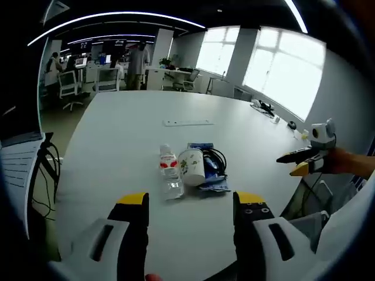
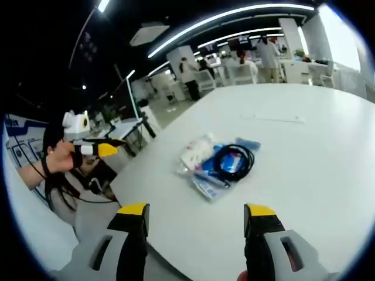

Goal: Arrange the tabletop items into an orderly group along one side of the table until the central work area is clear of visible clutter.

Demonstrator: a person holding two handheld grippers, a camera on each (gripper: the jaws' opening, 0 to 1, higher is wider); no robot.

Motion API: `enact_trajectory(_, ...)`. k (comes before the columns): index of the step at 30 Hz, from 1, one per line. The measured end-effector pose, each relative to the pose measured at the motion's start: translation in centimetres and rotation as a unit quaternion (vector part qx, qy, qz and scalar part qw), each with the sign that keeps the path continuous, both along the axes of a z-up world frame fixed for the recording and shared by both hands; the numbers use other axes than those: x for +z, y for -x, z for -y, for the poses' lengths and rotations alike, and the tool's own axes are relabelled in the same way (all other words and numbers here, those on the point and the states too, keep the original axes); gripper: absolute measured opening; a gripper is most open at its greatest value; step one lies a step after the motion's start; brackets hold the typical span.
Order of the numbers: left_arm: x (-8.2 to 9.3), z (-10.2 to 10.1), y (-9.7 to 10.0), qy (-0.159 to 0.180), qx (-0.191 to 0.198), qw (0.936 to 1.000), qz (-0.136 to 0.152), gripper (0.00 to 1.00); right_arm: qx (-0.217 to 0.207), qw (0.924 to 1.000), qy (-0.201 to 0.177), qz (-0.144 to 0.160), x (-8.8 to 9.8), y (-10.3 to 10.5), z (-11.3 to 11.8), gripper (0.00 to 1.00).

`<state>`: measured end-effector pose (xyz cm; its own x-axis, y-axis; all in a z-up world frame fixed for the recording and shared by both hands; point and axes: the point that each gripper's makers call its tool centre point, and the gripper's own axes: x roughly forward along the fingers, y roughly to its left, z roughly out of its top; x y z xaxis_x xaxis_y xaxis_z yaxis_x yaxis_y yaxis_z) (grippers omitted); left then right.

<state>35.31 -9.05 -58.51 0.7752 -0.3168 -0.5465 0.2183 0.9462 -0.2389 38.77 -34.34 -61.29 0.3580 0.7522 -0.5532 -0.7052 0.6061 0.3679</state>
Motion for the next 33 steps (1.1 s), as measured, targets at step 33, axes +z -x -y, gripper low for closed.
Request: enact_trajectory(33,-0.3,0.0,1.0,-0.001,0.027,0.9996,-0.007,0.55,-0.004,0.9999,-0.004,-0.016,-0.3,-0.3,1.6,0.67)
